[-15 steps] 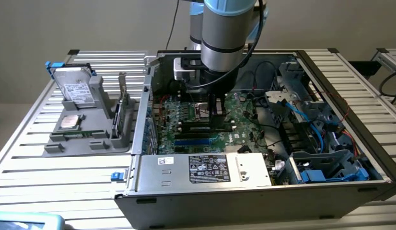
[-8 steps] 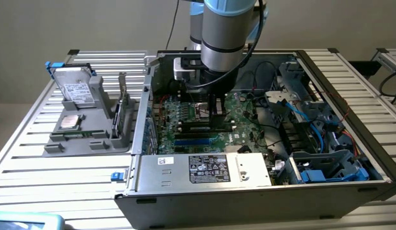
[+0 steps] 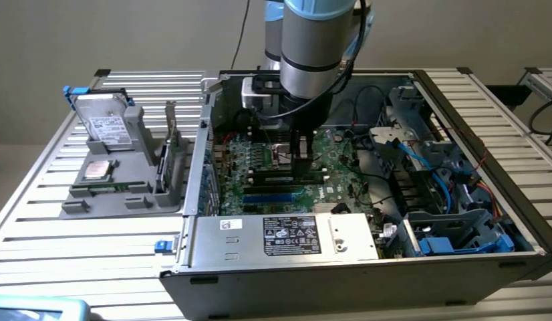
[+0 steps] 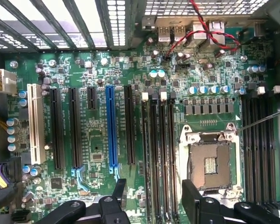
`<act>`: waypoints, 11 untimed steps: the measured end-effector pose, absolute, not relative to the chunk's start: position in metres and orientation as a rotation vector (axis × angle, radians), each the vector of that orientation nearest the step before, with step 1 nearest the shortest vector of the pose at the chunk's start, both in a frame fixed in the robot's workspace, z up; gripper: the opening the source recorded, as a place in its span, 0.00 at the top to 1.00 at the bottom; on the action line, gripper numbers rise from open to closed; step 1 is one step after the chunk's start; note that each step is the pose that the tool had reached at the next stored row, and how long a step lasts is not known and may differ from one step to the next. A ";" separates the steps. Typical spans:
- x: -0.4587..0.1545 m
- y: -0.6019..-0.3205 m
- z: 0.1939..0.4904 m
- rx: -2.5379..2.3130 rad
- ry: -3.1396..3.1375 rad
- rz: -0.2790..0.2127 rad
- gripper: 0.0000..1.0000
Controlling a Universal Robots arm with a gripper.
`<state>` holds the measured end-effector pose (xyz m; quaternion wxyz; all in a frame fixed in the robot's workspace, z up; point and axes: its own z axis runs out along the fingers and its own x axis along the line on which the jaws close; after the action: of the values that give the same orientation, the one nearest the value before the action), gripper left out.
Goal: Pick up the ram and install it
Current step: 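Press down the ram until it locks into place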
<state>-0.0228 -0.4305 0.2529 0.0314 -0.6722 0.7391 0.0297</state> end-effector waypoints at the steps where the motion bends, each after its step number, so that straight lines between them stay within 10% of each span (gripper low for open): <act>1: -0.023 -0.431 0.253 -2.055 2.291 0.091 0.41; 11: -0.023 -0.431 0.253 -1.883 2.429 0.083 0.41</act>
<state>-0.0228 -0.4306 0.2530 0.0336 -0.6120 0.7897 0.0271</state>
